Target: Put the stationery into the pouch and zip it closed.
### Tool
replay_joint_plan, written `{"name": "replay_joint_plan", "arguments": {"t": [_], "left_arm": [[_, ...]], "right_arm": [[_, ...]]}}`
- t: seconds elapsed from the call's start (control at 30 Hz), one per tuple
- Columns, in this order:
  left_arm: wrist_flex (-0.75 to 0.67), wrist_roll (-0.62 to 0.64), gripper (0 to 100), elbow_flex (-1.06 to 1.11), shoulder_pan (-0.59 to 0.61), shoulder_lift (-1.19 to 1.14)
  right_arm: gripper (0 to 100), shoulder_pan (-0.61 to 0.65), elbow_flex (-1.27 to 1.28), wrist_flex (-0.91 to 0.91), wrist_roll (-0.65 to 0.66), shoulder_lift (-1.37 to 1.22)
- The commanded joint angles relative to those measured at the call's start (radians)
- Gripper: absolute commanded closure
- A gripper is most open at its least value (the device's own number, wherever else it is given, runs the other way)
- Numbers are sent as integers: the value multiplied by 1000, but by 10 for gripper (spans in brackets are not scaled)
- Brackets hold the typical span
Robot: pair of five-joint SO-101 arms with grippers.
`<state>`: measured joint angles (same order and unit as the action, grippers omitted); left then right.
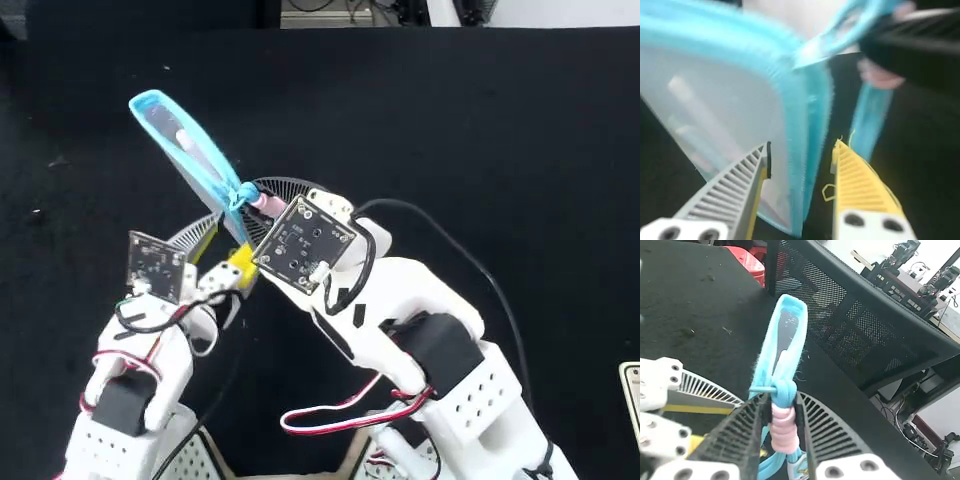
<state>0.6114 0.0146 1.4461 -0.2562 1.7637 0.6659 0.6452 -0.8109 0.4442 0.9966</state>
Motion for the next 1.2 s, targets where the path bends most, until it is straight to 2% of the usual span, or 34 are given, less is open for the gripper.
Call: {"name": "replay_joint_plan", "arguments": {"t": [0.0,0.3,0.4,0.57,0.77,0.87,1.03,1.17], "left_arm": [[-143,60,792,36,94,3],[-138,83,794,38,163,9],[-74,80,794,16,163,11],[81,-49,795,-93,163,11],[173,-72,795,-165,163,12],[189,-72,795,-194,183,12],[178,-72,795,-214,289,12],[180,-72,795,-231,300,12]], "right_arm": [[988,9,-5,3,-8,22],[988,9,-5,2,-5,22],[988,6,-10,0,-5,24],[988,8,-10,3,-5,24],[988,8,-10,2,-6,24],[988,8,-10,2,-5,24],[988,9,-12,3,-3,24],[988,9,-12,5,-6,22]]}}
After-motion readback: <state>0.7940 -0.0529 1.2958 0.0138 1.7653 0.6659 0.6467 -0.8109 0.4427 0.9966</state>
